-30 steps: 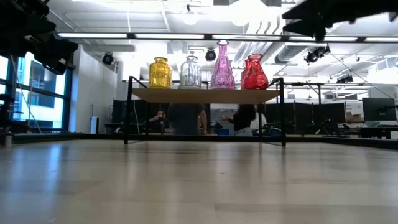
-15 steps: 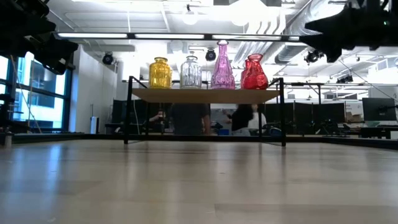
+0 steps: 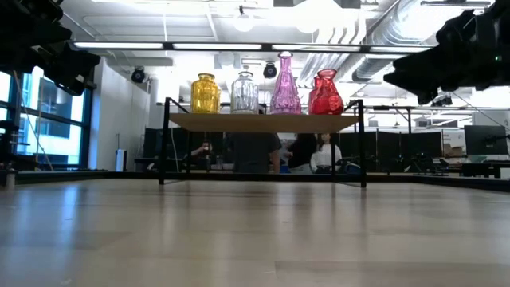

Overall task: Sort vases onto shelf
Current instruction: Return to Home Position

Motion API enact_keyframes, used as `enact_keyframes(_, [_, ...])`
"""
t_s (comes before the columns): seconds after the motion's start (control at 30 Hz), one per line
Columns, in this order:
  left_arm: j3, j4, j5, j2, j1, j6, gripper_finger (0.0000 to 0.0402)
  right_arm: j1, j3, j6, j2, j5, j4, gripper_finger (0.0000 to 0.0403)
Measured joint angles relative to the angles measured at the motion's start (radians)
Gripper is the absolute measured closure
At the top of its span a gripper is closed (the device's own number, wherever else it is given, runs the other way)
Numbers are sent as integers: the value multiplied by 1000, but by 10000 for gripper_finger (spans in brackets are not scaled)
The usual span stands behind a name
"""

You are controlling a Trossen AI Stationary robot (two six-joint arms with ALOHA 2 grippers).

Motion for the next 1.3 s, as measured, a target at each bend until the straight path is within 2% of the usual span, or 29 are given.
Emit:
enact_keyframes(0.2, [0,0,0,0,0,0,187,0,0,-7,1,-4,-21,194])
enact_keyframes(0.47, [0,0,0,0,0,0,187,0,0,64,1,-2,-92,194])
enact_keyframes(0.57, [0,0,0,0,0,0,187,0,0,68,1,31,-115,194])
enact_keyframes(1.3, [0,0,0,0,0,0,187,0,0,67,2,42,-116,194])
